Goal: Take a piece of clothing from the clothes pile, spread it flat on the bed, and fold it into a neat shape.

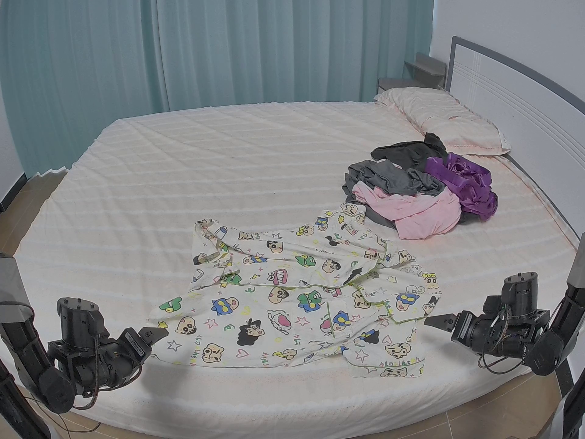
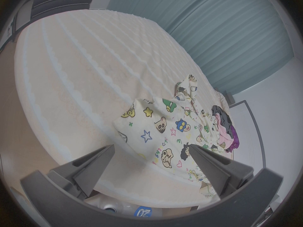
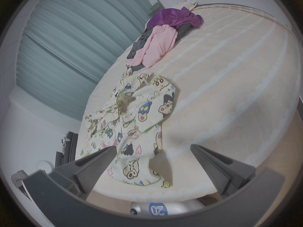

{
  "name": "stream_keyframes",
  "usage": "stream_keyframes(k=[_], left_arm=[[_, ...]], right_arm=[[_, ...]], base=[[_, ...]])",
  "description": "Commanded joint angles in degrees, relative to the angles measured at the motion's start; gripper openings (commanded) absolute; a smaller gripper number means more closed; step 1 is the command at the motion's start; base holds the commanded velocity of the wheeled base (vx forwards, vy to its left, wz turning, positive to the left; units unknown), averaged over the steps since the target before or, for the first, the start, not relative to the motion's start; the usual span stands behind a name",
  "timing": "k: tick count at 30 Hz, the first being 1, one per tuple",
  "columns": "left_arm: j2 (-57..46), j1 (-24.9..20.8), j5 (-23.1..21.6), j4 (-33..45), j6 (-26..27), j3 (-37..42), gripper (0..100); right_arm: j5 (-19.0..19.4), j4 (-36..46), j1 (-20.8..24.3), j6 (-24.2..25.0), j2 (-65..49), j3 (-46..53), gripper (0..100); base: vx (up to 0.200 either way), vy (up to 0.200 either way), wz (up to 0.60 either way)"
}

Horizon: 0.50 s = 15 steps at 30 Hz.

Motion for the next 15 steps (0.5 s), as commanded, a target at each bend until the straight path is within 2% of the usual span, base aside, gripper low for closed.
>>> stream_keyframes(k=[1,8,14,15], left_arm=[[2.62,-0.53,-0.04,-0.02,-0.11,0.07,100],[8.86,-0.53,0.93,-0.19,-0.2,-3.53,100],[10.97,-0.53,3.04,-0.37,-2.31,-8.54,100],[13.7,-0.53,5.32,-0.37,-2.57,-12.06,100]], right_arm=[[0.06,-0.26,1.04,-0.06,0.7,1.34,100],[0.06,-0.26,2.18,0.03,1.4,1.25,100],[-0.02,-0.34,2.44,0.11,2.01,0.99,100],[-0.02,-0.34,2.53,0.03,2.37,0.9,100]], base=[[0.0,0.0,0.0],[0.0,0.0,0.0],[0.0,0.0,0.0],[0.0,0.0,0.0]])
